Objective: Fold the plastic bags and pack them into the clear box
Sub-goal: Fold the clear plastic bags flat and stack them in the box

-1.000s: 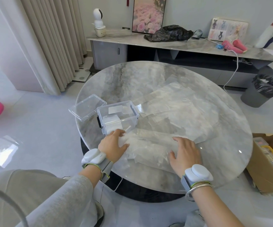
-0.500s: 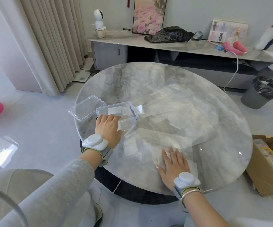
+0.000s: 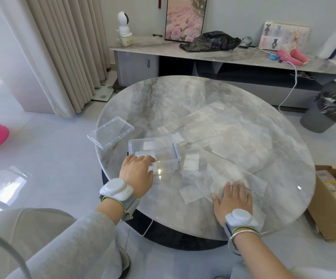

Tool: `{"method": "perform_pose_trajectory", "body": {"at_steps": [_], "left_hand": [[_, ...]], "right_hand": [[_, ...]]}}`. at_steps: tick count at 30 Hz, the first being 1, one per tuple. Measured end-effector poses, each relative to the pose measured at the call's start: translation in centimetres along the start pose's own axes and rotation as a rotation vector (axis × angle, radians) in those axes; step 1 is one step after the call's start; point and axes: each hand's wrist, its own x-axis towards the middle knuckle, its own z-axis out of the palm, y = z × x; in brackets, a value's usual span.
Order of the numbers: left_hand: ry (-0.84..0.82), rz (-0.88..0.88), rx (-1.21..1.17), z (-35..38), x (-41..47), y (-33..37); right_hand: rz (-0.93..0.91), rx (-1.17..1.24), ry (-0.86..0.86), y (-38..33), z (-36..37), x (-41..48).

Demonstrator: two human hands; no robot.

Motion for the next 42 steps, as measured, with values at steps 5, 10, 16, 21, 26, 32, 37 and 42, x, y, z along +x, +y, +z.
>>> {"method": "perform_pose_trajectory", "body": {"at_steps": [5, 10, 16, 21, 26, 32, 37, 42], "left_hand": [[-0.033, 0.037, -0.043, -0.9, -1.4, 0.6], [0.112, -0.218, -0.193, -2.5, -0.4, -0.6], [0.048, -0.429, -0.426, -1.8, -0.1, -2.6], [0.023, -0.425, -0.508, -2.0, -0.3, -2.7], [0.031, -0.431, -0.519, -1.7, -0.3, -2.7], [0.027, -0.424, -0.520, -1.8, -0.4, -2.5], [0.020, -0.421, -0.524, -1.7, -0.3, -2.6], [0.156, -0.361, -0.521, -2.4, 0.7, -2.6]], "right_hand": [[-0.154, 0.177, 0.267, -2.8, -4.3, -0.4], [-0.469, 0.775, 0.424, -9.2, -11.0, -1.6], [-0.497, 0.313, -0.040, -16.0, -12.3, 0.8], [-0.403, 0.382, -0.253, -17.8, -11.7, 2.3], [-0.279, 0.602, -0.313, -18.4, -10.6, 3.9], [-0.243, 0.817, -0.362, -19.0, -10.4, 3.0], [-0.360, 0.717, -0.136, -17.7, -10.5, 3.1], [-0.524, 0.835, -0.048, -15.5, -11.5, 3.1]]}}
